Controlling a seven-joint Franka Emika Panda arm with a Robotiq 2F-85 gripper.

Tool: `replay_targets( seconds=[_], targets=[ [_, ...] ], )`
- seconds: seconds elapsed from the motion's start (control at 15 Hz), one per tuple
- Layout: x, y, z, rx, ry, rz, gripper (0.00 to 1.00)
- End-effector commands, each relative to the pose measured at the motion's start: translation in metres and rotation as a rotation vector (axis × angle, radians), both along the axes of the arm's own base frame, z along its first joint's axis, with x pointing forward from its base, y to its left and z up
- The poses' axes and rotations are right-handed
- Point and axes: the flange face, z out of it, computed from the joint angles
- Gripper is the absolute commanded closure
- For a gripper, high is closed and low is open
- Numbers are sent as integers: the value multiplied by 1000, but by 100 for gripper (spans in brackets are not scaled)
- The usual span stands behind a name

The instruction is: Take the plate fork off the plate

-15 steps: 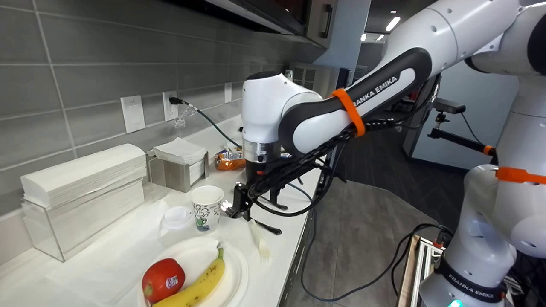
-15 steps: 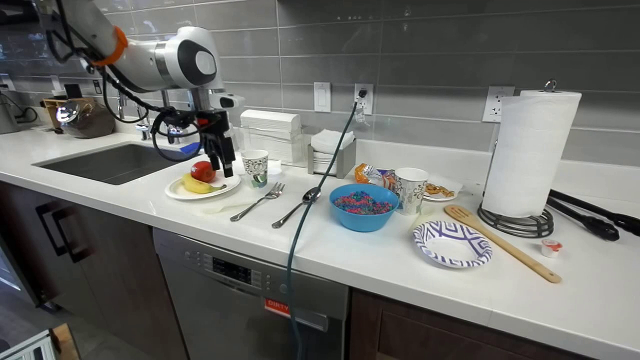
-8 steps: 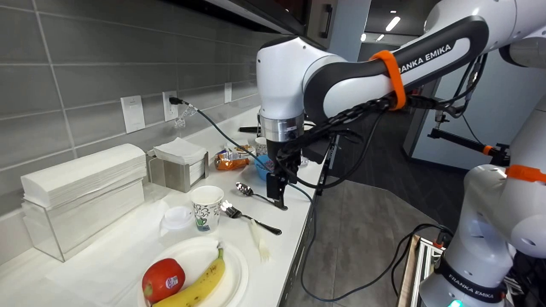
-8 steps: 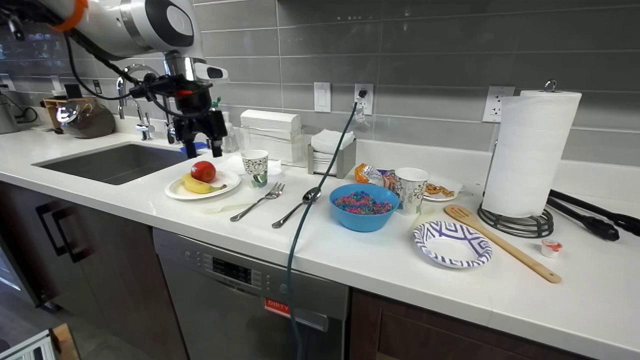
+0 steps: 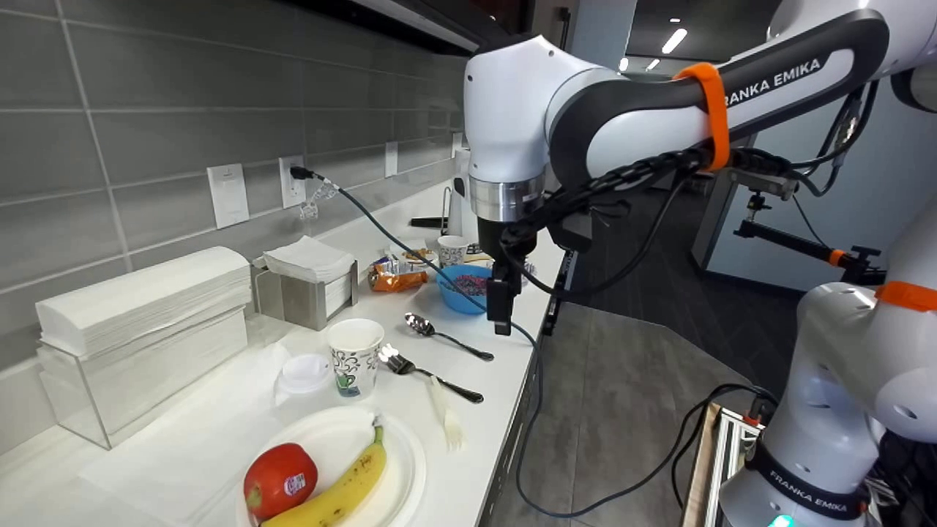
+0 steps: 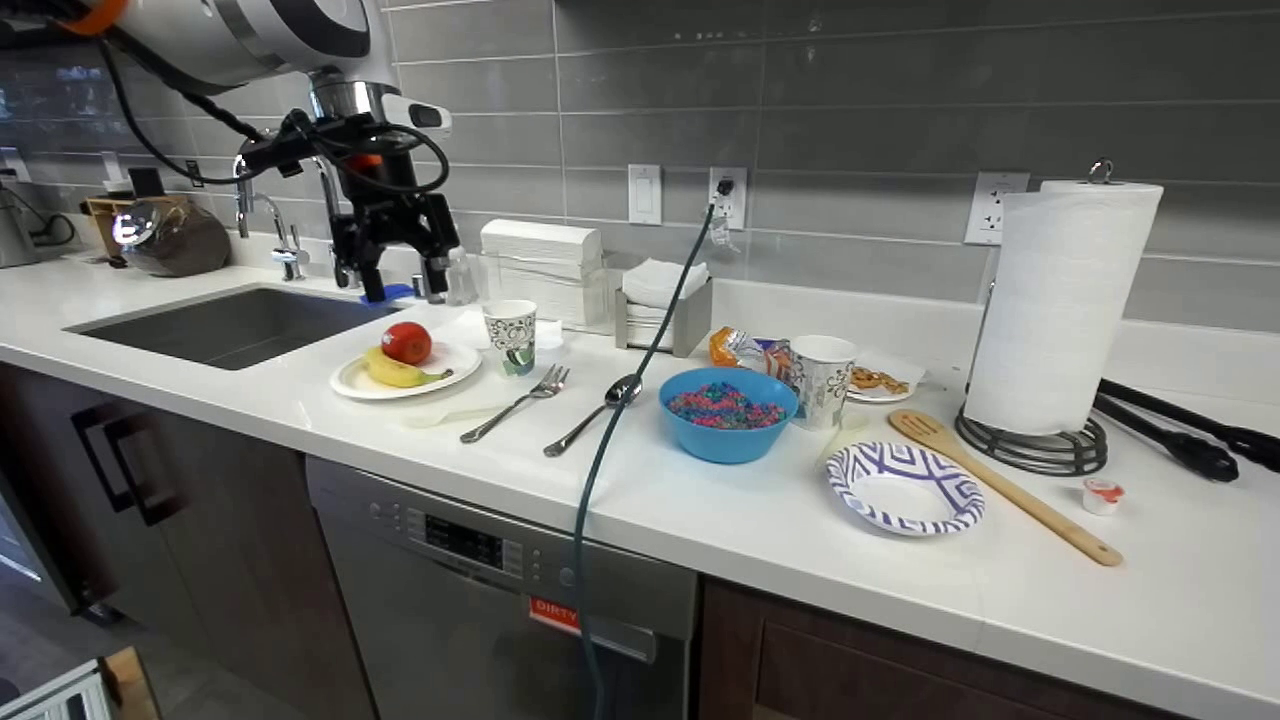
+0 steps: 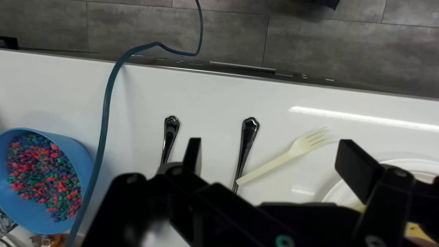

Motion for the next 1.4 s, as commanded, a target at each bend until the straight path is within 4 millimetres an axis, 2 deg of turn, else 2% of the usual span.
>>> replay_targets(
  seconds=[0.0,0.33,0.73,0.8,1.0,1.33],
  targets=[
    [0,0,0,-1,1,1,0],
    [-8,3,19,-3,-50,292,0],
    [-6,11,16,53,-102,605,0],
    [0,15,20,40,-93,517,0],
    [0,15,16,42,-94,578,0],
    [-1,14,16,40,-93,587,0]
  ],
)
